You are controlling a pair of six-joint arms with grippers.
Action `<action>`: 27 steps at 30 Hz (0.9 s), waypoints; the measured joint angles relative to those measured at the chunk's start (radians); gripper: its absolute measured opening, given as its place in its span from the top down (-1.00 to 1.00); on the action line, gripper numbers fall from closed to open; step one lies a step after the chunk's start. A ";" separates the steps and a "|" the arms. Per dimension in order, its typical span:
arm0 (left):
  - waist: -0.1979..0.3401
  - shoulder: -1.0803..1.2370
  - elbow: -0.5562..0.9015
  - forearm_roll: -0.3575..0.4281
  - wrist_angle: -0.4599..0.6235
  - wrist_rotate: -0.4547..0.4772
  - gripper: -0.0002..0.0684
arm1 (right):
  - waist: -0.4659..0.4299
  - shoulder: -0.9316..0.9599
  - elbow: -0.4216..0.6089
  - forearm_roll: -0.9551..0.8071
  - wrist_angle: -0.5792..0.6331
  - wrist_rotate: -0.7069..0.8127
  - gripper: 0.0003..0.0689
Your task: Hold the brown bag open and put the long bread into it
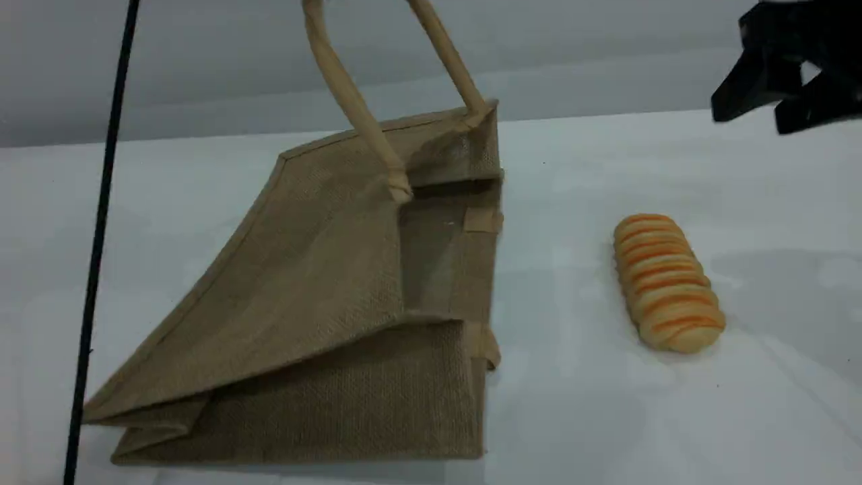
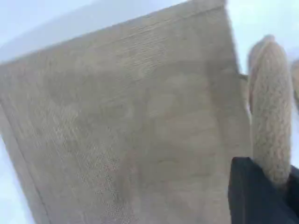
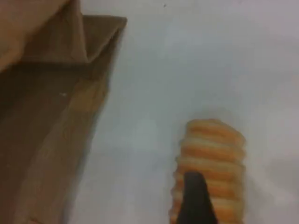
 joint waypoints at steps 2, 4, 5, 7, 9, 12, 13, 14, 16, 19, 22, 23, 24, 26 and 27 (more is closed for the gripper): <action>0.000 -0.001 -0.067 -0.013 0.038 0.058 0.74 | 0.000 0.036 0.000 0.064 0.000 -0.066 -0.24; 0.000 -0.001 -0.125 -0.019 0.053 0.110 0.74 | 0.000 0.072 0.000 0.137 0.000 -0.129 -0.24; 0.000 -0.001 -0.148 -0.032 0.053 0.133 0.74 | 0.000 0.091 0.000 0.166 0.000 -0.165 -0.24; 0.000 -0.001 -0.175 -0.060 0.052 0.162 0.74 | 0.000 0.125 0.000 0.236 0.000 -0.232 -0.24; 0.000 -0.001 -0.178 -0.092 0.046 0.208 0.74 | 0.000 0.160 0.000 0.302 -0.002 -0.304 -0.24; 0.000 -0.001 -0.178 -0.162 0.046 0.276 0.74 | 0.000 0.200 0.000 0.397 -0.004 -0.403 -0.24; 0.000 -0.001 -0.178 -0.190 0.046 0.297 0.74 | 0.000 0.212 0.000 0.430 -0.004 -0.437 -0.24; 0.000 -0.001 -0.178 -0.217 0.046 0.313 0.74 | 0.000 0.222 0.000 0.462 -0.004 -0.464 -0.24; 0.000 -0.001 -0.178 -0.250 0.046 0.335 0.74 | 0.000 0.245 0.000 0.519 -0.003 -0.528 -0.24; 0.000 -0.001 -0.178 -0.253 0.046 0.338 0.74 | 0.000 0.269 0.000 0.588 -0.003 -0.605 -0.24; 0.000 -0.001 -0.177 -0.272 0.046 0.345 0.74 | 0.000 0.282 0.000 0.637 0.000 -0.666 -0.24; 0.000 -0.001 -0.177 -0.278 0.046 0.348 0.74 | 0.000 0.288 0.000 0.651 -0.001 -0.683 -0.24; 0.000 -0.001 -0.177 -0.282 0.046 0.348 0.74 | 0.000 0.293 0.000 0.668 -0.004 -0.695 -0.24; 0.000 -0.001 -0.177 -0.282 0.046 0.348 0.74 | 0.000 0.305 0.000 0.680 -0.010 -0.695 -0.24; 0.000 -0.001 -0.177 -0.282 0.046 0.348 0.74 | 0.000 0.315 0.000 0.680 -0.011 -0.695 -0.24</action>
